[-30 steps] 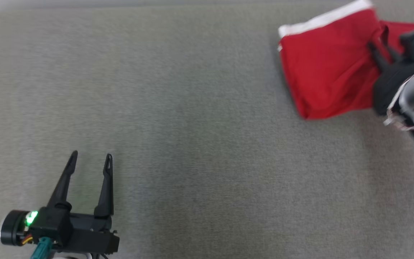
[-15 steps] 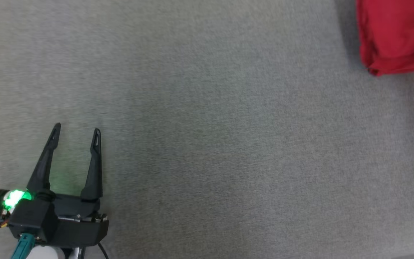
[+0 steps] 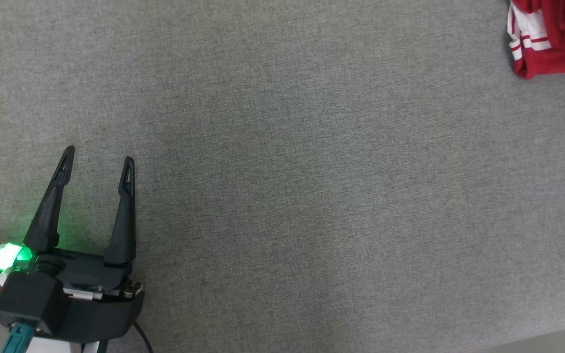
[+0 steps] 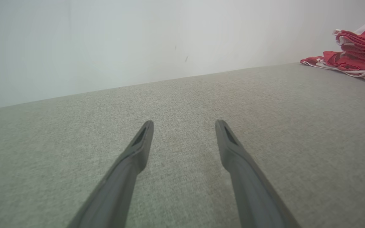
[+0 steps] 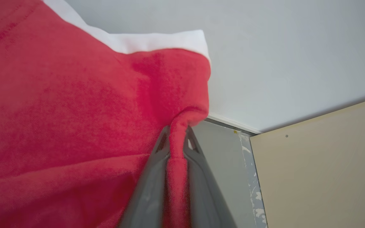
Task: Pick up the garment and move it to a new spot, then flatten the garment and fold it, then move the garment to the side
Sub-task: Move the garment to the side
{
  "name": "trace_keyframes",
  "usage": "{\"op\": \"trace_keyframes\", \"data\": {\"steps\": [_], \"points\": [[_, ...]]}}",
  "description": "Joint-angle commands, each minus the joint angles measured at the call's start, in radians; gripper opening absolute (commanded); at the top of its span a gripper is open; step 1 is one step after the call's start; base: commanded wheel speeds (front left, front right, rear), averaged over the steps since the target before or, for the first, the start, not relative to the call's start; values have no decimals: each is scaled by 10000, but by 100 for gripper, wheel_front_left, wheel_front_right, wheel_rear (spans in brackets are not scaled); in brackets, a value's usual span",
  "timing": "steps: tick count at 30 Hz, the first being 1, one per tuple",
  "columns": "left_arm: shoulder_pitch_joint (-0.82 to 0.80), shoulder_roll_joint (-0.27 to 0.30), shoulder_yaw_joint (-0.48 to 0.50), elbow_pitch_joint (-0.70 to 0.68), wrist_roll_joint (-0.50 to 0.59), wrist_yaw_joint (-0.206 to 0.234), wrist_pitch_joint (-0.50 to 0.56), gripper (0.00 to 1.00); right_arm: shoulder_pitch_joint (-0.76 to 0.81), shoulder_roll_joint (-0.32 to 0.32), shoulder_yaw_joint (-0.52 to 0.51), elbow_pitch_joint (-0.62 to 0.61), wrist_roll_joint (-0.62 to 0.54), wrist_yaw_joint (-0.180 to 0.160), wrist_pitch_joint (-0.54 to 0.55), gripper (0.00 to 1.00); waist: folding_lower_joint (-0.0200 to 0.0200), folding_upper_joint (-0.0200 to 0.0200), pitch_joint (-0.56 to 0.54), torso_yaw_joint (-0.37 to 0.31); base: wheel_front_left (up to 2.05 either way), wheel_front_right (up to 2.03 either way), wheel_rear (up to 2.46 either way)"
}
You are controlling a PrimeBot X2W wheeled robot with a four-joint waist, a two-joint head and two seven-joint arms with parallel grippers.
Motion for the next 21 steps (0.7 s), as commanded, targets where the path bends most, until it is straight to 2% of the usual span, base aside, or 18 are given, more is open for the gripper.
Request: {"op": "trace_keyframes", "data": {"steps": [1, 2, 12, 21], "points": [[-130, 54, 68, 74, 54, 66, -23, 100, -172, 75, -71, 41, -163, -30, -93, 62, -1, -1, 55, 50, 0, 0, 0], [-134, 63, 93, 75, 46, 76, -21, 100, -245, 105, -123, 89, -323, -30, -157, 100, -1, -1, 65, 63, 0, 0, 0], [22, -115, 154, 297, -89, 147, -18, 100, -427, 630, -807, 149, -1103, -30, -725, 100, -1, -1, -376, 115, 0, 0, 0], [695, -407, 528, 750, -330, 290, -24, 100, 521, 1753, -1707, -35, -873, -30, -1936, 100, -1, -1, -1905, 276, 0, 0, 0]]}}
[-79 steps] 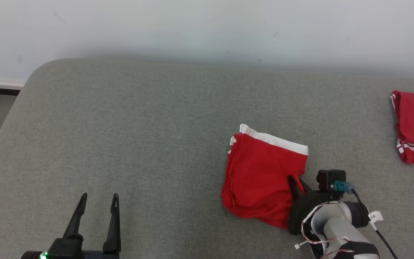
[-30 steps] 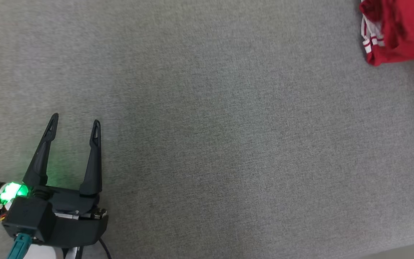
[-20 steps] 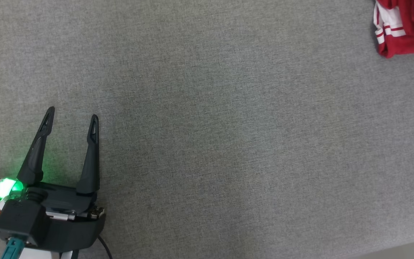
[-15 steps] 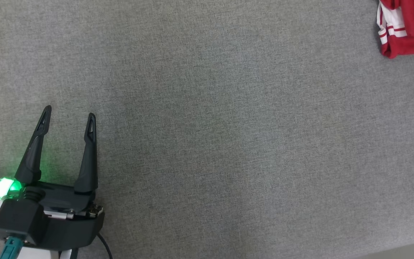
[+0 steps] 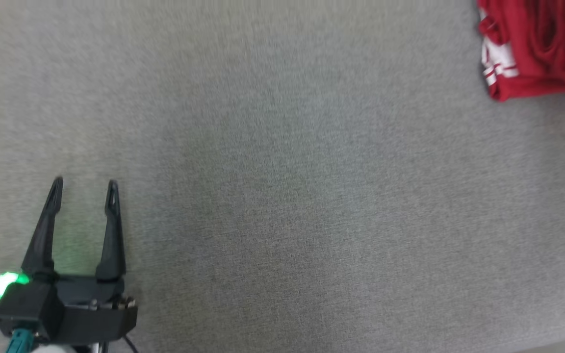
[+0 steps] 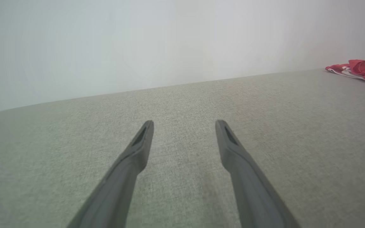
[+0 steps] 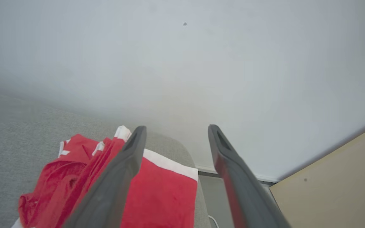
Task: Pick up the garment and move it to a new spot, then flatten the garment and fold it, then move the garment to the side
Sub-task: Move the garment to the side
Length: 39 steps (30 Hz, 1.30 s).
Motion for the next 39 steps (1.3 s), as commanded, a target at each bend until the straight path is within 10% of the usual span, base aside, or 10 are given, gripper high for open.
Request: {"op": "trace_keyframes", "data": {"steps": [1, 39], "points": [[226, -65, 74, 61, -137, 57, -26, 100, 300, 245, -44, -58, 72, -30, -166, 100, 0, 0, -833, 114, 0, 0, 0], [2862, -806, 629, 1270, -190, 244, -26, 100, 9449, 5612, -1553, -4016, -136, -30, -2272, 100, 0, 0, -5144, 1112, 0, 0, 0]]}}
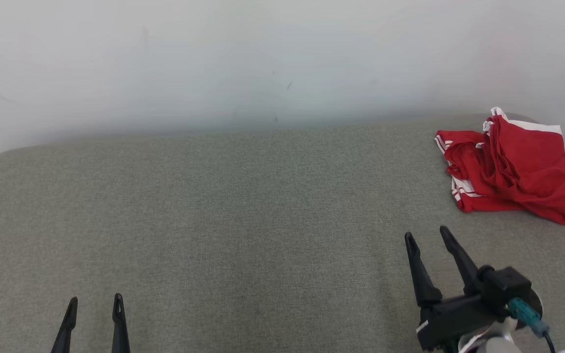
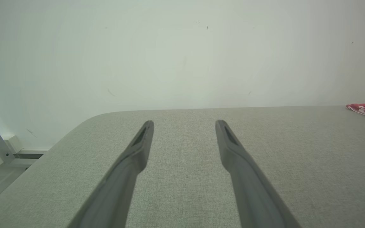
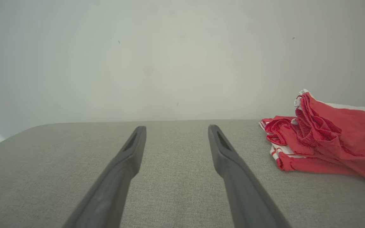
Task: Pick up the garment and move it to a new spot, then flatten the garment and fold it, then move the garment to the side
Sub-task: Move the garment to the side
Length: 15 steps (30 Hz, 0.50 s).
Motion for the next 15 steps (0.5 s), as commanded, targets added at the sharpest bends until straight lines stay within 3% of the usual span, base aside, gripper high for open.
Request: {"op": "trace_keyframes", "data": {"steps": [1, 15], "points": [[117, -44, 19, 45, -11, -17, -26, 100, 321, 165, -134, -95, -67, -30, -61, 100, 2, 2, -42, 12, 0, 0, 0], [260, -119, 121, 267, 23, -29, -26, 100, 1898, 1015, -904, -740, -494, -30, -131, 100, 2, 2, -311, -279, 0, 0, 0]]}}
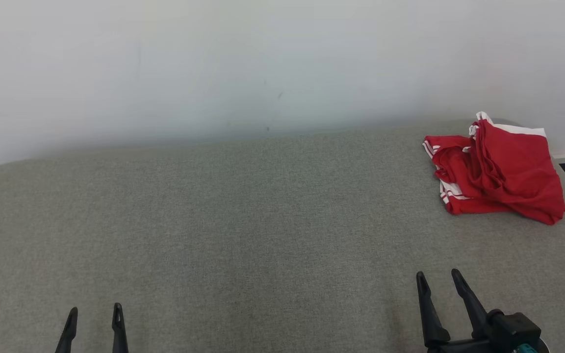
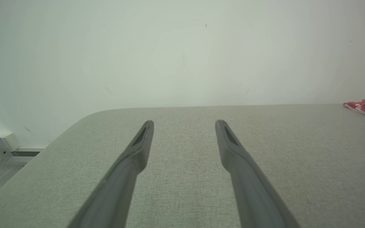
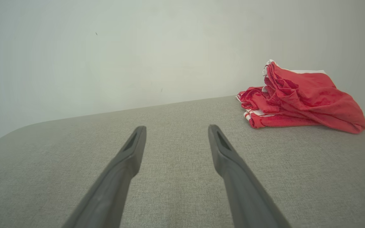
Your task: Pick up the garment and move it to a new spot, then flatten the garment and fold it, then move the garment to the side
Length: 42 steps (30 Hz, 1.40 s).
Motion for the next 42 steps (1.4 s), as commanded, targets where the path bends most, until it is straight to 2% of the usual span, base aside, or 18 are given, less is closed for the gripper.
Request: {"op": "trace_keyframes", "data": {"steps": [1, 21, 33, 34, 38, 42], "points": [[126, -43, -1, 46, 9, -35, -26, 100, 211, 110, 15, -65, -91, -30, -34, 100, 0, 0, -52, -64, 0, 0, 0], [146, 104, -145, 618, 187, -175, -26, 100, 470, 265, -96, -165, -172, -30, -38, 100, 0, 0, -230, -33, 0, 0, 0], [174, 173, -228, 724, 156, -233, -26, 100, 370, 123, -83, -60, -117, -30, -38, 100, 0, 0, -245, -82, 0, 0, 0], [60, 124, -223, 712, 104, -228, 0, 0, 390, 148, -101, -61, -102, 0, 0, 0, 0, 0, -246, -81, 0, 0, 0], [12, 47, -187, 1060, -61, -232, 94, 0, 469, 173, -126, 210, 72, 2, 103, 0, 0, 0, -242, -79, 0, 0, 0], [-209, 34, -69, 1194, -900, -247, 391, 0, 359, 191, -213, 216, 876, 1, 324, 0, 0, 0, -223, -58, 0, 0, 0]]}}
